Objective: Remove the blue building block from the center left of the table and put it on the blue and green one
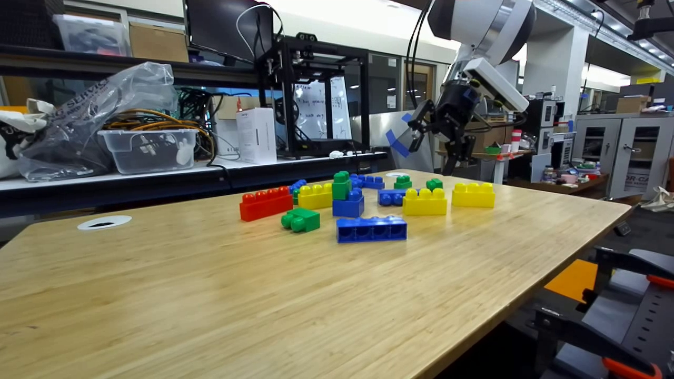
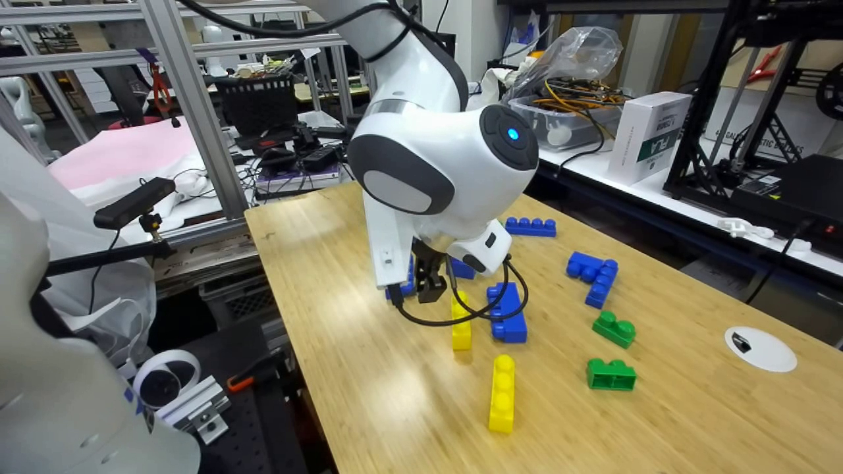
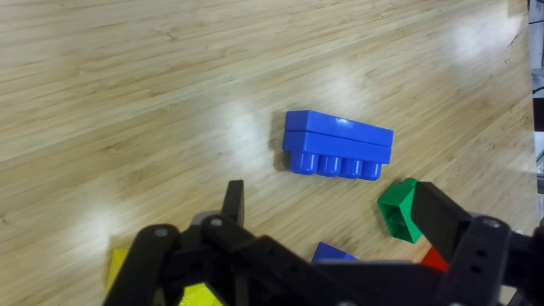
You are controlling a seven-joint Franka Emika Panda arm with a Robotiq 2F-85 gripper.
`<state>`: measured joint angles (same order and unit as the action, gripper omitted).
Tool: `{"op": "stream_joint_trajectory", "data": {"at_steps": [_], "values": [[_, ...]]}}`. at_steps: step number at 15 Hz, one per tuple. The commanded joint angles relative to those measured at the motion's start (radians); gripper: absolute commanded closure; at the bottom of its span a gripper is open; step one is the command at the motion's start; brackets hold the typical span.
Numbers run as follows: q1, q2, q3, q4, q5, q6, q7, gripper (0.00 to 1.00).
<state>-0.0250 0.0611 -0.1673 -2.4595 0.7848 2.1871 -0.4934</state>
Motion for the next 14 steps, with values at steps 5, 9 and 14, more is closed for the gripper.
{"op": "stream_joint_trajectory", "data": {"at_steps": [5,9,14], "values": [[-0.035,0.016,0.032,0.012,-0.005,-0.013,-0.007,0.00],[-0.046,0.077,0.037,0.032,0.018,-0.015,-0.036,0.00],[-0.072,0.155,0.050,0.064,0.013,-0.019,-0.043,0.00]]}}
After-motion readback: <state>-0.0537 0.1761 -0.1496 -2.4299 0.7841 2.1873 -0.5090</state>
